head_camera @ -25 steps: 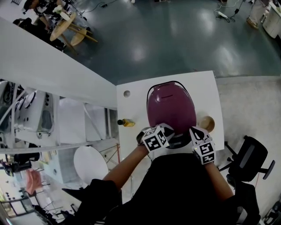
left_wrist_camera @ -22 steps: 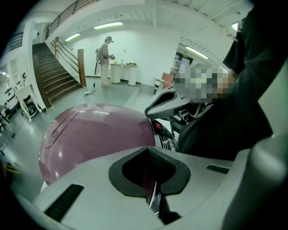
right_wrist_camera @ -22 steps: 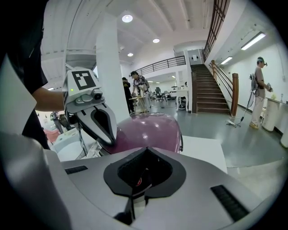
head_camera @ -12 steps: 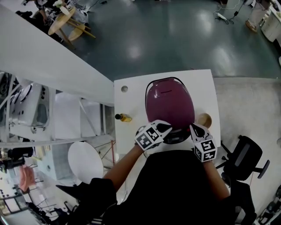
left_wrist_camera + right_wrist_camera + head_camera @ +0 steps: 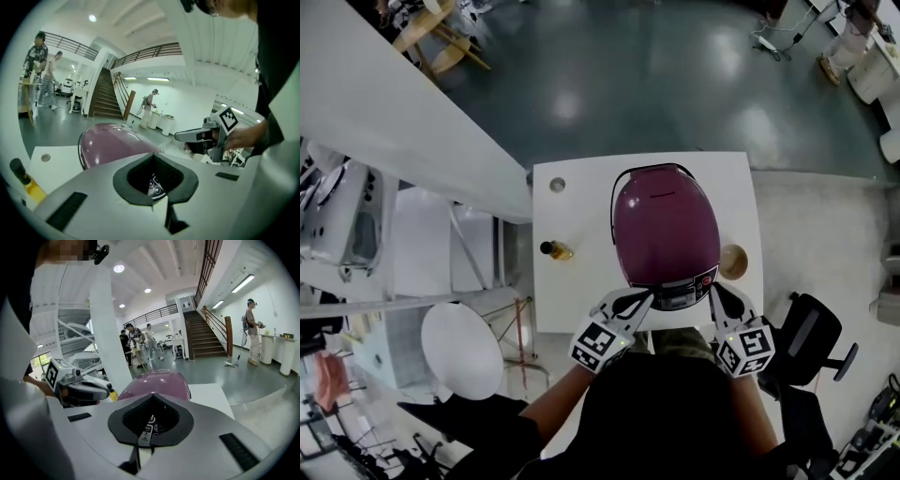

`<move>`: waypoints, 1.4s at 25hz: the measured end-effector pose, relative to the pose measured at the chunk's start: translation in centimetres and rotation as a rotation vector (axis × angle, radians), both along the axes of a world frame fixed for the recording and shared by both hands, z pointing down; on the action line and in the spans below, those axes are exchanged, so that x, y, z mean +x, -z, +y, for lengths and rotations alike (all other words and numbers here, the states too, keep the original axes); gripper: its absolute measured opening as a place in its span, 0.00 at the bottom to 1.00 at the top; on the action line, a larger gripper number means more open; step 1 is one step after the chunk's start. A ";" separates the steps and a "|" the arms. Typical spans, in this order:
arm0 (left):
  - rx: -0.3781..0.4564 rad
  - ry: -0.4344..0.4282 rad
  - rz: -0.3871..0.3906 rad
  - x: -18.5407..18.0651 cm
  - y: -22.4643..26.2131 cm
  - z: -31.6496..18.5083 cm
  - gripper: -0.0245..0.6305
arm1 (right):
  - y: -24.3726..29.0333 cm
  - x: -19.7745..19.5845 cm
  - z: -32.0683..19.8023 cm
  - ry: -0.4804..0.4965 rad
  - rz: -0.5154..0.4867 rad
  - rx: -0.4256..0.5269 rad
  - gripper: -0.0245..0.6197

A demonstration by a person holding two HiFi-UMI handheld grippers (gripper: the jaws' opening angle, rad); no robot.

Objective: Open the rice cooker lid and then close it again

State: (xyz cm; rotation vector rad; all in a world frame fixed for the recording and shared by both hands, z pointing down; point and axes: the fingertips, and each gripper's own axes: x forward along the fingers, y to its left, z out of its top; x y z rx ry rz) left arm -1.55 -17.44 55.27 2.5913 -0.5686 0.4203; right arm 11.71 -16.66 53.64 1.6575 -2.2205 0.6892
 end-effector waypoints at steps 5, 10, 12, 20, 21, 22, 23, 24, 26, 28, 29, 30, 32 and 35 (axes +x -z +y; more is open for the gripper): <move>0.033 0.059 0.023 -1.1 0.1 1.8 0.04 | -0.1 -1.2 1.8 -0.015 0.032 0.004 0.04; 0.070 0.123 0.025 -2.8 1.6 2.5 0.04 | 0.5 -2.4 2.6 0.011 0.038 0.037 0.04; 0.087 0.155 0.024 -3.5 2.2 3.0 0.04 | 1.3 -2.6 2.9 0.026 0.053 0.060 0.04; 0.117 0.306 -0.023 -3.0 3.2 7.6 0.04 | 4.5 1.4 7.5 0.043 0.023 0.174 0.04; 0.118 0.330 -0.027 -2.9 3.5 8.2 0.04 | 4.9 2.2 8.6 0.037 0.012 0.191 0.04; 0.127 0.349 -0.028 -2.7 3.9 8.9 0.04 | 5.3 2.9 9.8 0.033 0.004 0.203 0.04; 0.143 0.363 -0.029 -2.4 4.4 9.8 0.04 | 5.5 3.6 11.0 0.035 0.001 0.209 0.04; 0.164 0.372 -0.028 -2.0 4.9 10.8 0.04 | 5.5 4.3 12.2 0.039 0.000 0.212 0.04; 0.207 0.391 -0.022 -1.0 5.9 13.2 0.04 | 5.3 5.6 14.6 0.043 -0.001 0.216 0.04; 0.234 0.421 -0.014 -0.2 6.4 15.7 0.04 | 5.1 7.0 16.8 0.045 -0.004 0.231 0.04; 0.243 0.439 -0.010 0.1 6.5 17.0 0.04 | 5.1 7.6 17.8 0.049 -0.002 0.243 0.04; 0.249 0.457 -0.007 0.5 6.6 18.3 0.04 | 5.2 8.2 18.7 0.055 0.000 0.257 0.04; 0.263 0.491 -0.006 1.0 6.8 20.7 0.04 | 5.2 9.1 20.6 0.071 0.000 0.277 0.04; 0.295 0.514 -0.015 2.1 7.5 23.8 0.04 | 5.1 10.2 23.2 0.081 -0.003 0.280 0.04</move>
